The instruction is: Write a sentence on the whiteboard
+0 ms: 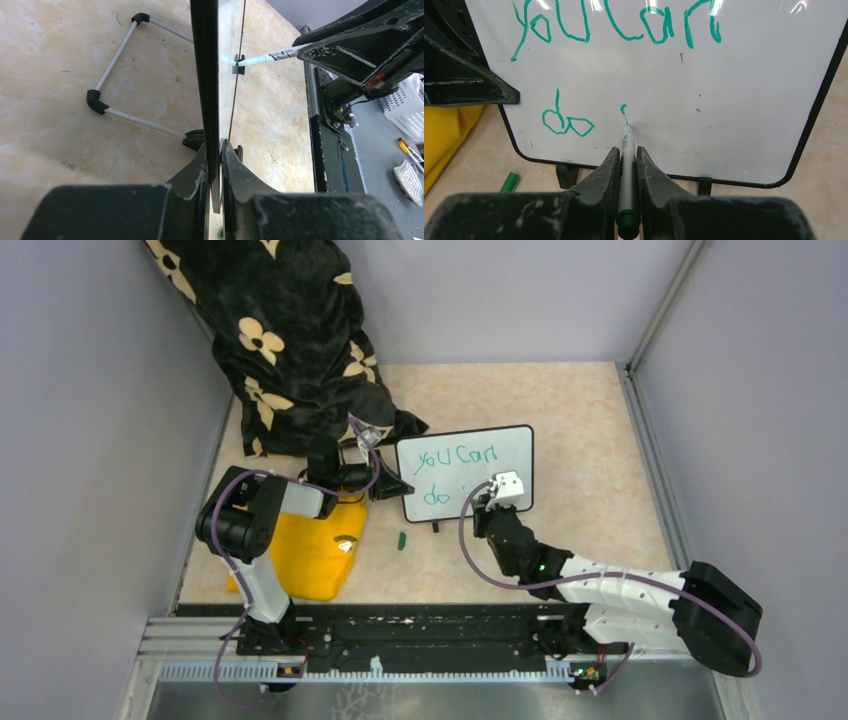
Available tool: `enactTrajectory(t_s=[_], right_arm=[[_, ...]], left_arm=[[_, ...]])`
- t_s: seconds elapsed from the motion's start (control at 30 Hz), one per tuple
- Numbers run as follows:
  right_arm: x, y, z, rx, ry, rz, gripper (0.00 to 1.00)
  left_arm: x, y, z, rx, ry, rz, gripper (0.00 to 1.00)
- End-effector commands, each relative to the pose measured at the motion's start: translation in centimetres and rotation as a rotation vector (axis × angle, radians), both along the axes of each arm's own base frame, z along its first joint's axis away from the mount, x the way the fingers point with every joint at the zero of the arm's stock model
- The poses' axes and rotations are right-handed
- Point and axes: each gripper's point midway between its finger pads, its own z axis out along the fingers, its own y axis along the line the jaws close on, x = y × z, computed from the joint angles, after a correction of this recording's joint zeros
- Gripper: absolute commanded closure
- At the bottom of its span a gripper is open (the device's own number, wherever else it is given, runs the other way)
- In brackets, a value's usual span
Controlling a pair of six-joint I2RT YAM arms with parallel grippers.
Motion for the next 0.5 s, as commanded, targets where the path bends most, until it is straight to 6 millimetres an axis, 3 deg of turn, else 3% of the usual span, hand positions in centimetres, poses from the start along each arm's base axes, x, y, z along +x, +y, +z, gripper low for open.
enactTrajectory(t_s=[0.0, 0.17, 0.47], right_arm=[[-0.24, -0.17, -0.15, 0.04, 0.011, 0.008, 1.0], [-0.58, -0.25, -0.96, 0.041, 0.032, 0.014, 1.0], [-0.46, -0.98, -0.5, 0.034, 0.018, -0.016, 1.0]], left_arm=[[0.26, -0.09, -2.31, 0.067, 0.002, 0.037, 1.0], [0.26, -0.09, -2.35, 0.069, 0.001, 0.038, 1.0], [0.24, -0.11, -2.4, 0.071, 0.002, 0.037, 1.0]])
